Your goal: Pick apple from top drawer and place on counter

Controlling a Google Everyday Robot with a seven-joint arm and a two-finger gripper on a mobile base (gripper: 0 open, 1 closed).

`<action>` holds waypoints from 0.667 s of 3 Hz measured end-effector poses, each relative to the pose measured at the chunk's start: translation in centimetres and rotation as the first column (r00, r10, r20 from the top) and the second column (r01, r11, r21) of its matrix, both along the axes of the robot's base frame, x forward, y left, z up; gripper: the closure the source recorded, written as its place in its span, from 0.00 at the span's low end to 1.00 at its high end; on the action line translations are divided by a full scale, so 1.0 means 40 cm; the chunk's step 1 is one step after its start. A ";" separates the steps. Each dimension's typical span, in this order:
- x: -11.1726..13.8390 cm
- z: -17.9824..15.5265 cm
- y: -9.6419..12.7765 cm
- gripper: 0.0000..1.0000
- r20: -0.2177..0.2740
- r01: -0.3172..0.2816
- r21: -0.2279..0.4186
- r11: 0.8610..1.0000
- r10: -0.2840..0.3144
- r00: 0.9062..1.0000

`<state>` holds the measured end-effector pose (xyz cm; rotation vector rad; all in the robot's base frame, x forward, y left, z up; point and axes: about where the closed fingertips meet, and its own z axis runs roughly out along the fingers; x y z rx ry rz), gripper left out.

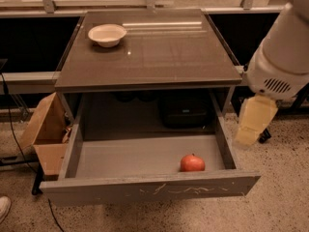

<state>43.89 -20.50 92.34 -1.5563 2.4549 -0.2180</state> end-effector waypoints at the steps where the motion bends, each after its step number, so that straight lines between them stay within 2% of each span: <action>1: -0.010 -0.090 0.021 0.00 -0.038 0.123 -0.011 0.992 -0.123 0.992; 2: -0.015 -0.097 0.021 0.00 -0.041 0.210 0.005 0.978 -0.210 0.977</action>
Offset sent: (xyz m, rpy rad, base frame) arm -0.0041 0.0083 -0.0356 -0.0087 0.0385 -0.1213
